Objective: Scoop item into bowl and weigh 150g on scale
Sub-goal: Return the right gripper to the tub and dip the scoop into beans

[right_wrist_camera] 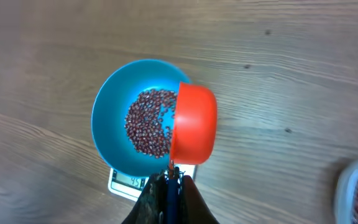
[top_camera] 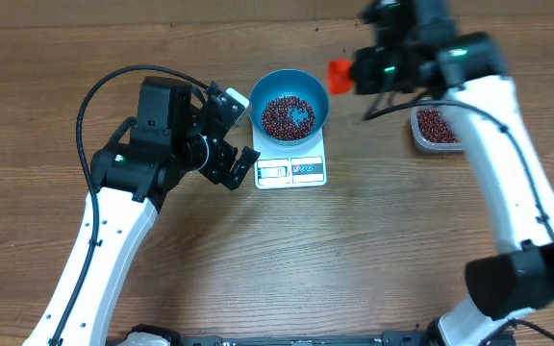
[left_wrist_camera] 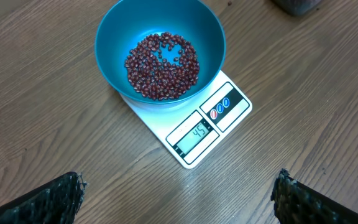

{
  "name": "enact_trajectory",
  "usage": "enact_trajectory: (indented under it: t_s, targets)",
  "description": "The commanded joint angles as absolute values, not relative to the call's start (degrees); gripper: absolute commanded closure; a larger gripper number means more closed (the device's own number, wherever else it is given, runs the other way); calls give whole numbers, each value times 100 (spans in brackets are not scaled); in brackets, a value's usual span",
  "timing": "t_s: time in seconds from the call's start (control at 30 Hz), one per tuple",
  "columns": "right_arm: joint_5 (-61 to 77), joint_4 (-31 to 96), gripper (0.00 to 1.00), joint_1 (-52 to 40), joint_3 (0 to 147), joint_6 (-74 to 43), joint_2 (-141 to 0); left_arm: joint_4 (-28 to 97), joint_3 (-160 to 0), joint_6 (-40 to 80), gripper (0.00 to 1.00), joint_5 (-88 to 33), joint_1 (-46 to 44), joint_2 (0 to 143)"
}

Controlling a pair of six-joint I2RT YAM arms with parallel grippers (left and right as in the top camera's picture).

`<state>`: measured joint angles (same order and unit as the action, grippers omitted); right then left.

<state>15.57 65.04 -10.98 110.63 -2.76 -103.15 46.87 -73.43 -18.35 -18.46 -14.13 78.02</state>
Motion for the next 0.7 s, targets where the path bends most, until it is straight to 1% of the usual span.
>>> enact_trajectory:
  t_s: [0.0,0.2,0.33,0.47,0.67]
  targets:
    - [2261,6624,96,-449,11222,-252,-9924,4670,-7321,-1800,1,-1892,-1389,7832]
    - [2244,7111,96,628,11214,102,-9902,4670,-7321,-1800,0,-1892,-1389,7832]
    - [1691,7286,96,1105,11139,185,-9902,4670,-7321,-1800,0,-1892,-1389,7832]
    - [888,7293,96,1328,10914,180,-9963,4670,-7323,-1800,1,-1892,-1389,7832]
    - [360,7234,96,1358,10634,180,-10324,4670,-7321,-1798,0,-1892,-1389,7832]
